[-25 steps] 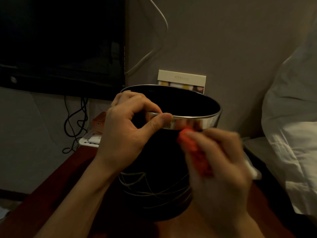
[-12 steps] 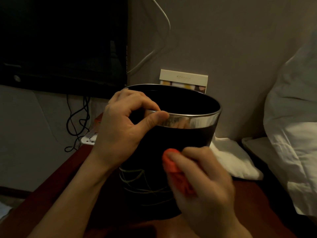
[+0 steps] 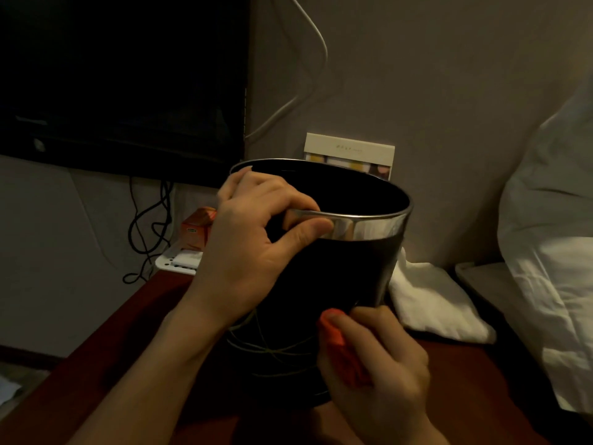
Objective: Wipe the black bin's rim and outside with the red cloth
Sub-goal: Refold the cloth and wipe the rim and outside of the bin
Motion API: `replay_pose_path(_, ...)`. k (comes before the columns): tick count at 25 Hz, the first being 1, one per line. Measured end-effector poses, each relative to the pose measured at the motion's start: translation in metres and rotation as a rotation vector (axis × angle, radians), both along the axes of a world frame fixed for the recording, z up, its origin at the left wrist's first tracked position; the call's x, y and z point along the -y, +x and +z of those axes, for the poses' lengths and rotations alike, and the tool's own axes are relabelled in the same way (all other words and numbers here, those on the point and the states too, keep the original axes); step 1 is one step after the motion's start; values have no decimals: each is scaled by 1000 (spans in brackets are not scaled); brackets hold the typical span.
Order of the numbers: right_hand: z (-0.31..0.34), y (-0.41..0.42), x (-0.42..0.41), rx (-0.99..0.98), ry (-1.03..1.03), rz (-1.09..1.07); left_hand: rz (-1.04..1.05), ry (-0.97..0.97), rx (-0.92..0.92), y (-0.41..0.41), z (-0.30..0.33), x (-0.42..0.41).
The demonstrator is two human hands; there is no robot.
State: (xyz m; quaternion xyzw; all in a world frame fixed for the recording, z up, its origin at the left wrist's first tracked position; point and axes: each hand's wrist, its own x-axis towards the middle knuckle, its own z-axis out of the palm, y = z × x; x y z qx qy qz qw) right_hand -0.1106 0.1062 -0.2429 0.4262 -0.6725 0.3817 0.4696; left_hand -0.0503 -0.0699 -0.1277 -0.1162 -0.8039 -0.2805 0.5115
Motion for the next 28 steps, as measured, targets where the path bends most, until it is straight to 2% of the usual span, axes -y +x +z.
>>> replay_pose_path(4, 9, -4, -9, 44, -67, -9, -1, -14, 6, -1, 2, 1)
replay_pose_path(8, -14, -3, -1, -7, -7, -1, -4, -4, -2, 0, 0, 6)
replay_pose_path(13, -5, -11, -13, 64, -48, -21, 8, -2, -1, -1, 2, 5)
replay_pose_path(16, -14, -8, -7, 41, -17, -12, 3, 2, 4, -1, 0, 6)
replay_pose_path(20, 7, -14, -17, 88, -72, -30, -2, 0, 18, 0, 2, 6)
replay_pose_path(25, -16, -12, -9, 65, -16, 10, -27, 11, 14, -2, 0, 12)
replay_pose_path(28, -5, -14, -13, 101, -67, 9, -42, 27, 19, -1, 1, 12)
